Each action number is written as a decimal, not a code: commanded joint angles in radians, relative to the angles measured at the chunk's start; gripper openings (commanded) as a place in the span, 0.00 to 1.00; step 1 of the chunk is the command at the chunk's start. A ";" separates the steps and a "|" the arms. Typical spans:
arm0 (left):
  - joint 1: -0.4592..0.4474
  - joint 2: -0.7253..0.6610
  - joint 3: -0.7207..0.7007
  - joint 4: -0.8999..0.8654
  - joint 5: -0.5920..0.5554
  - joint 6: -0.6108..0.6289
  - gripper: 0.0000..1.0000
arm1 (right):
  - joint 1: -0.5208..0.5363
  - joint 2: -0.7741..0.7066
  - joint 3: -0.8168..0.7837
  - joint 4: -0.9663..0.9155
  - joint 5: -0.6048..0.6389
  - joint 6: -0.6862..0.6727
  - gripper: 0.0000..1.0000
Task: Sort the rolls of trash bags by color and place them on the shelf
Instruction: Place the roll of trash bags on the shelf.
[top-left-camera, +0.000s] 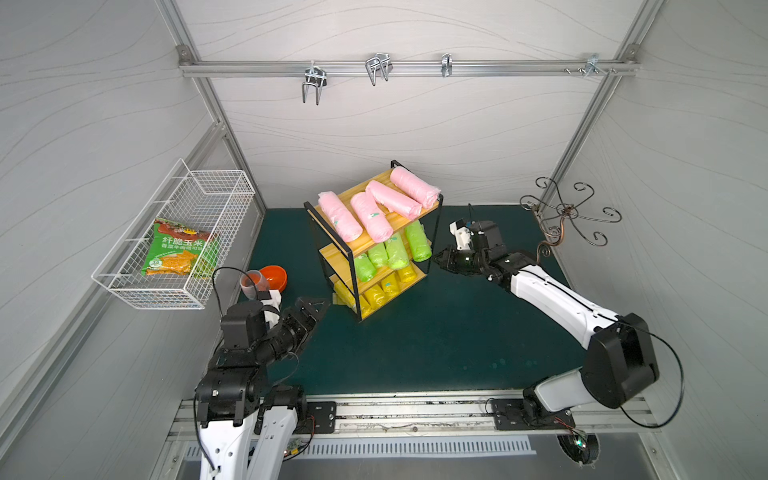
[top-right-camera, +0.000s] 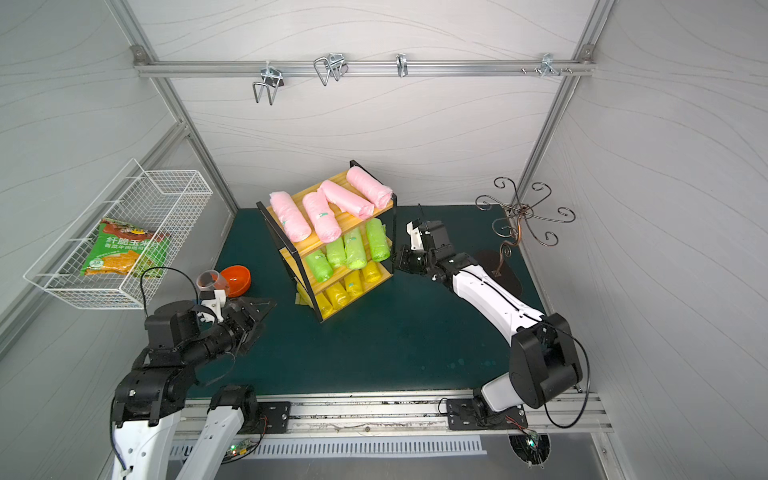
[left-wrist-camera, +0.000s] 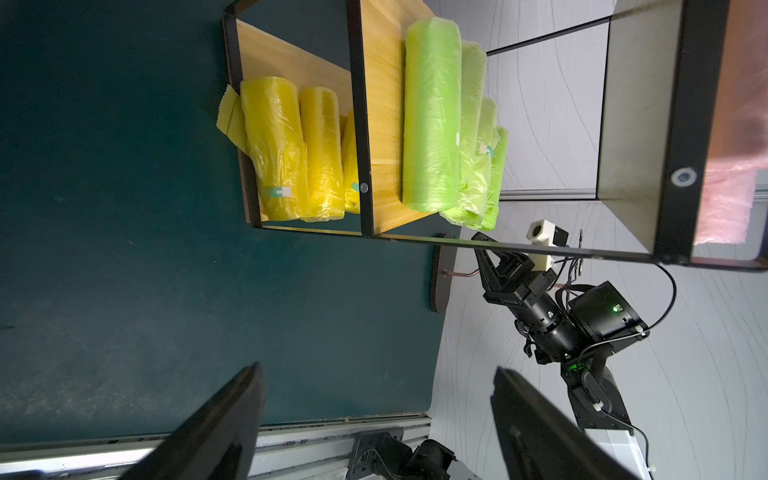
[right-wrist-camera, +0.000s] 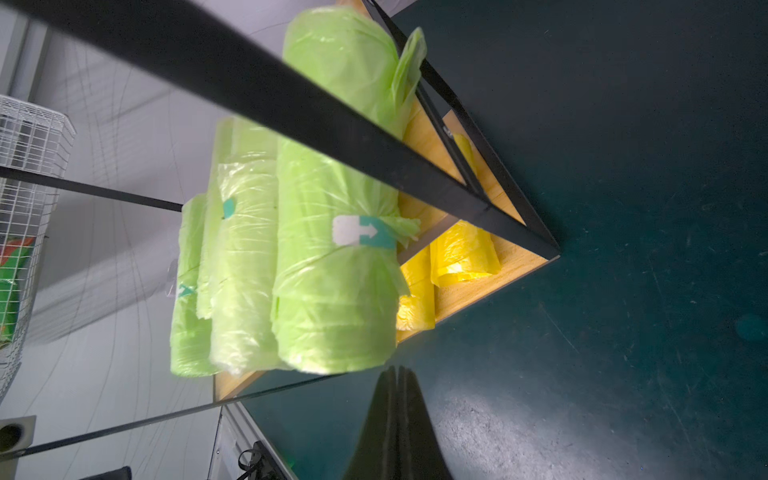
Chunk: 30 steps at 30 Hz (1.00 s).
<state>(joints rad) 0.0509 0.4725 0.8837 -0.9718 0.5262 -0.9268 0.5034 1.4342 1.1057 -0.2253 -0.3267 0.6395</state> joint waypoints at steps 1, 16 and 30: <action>-0.005 -0.006 0.000 0.043 -0.011 0.010 0.90 | 0.003 -0.050 -0.009 -0.053 -0.013 0.002 0.00; -0.005 0.000 0.004 0.047 -0.008 0.009 0.90 | 0.026 0.032 0.020 0.039 -0.097 0.084 0.00; -0.008 0.006 0.006 0.038 -0.017 0.022 0.90 | -0.012 0.126 0.109 0.056 -0.085 0.070 0.00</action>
<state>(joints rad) 0.0494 0.4740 0.8833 -0.9714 0.5240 -0.9253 0.5087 1.5448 1.1732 -0.1917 -0.4053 0.7177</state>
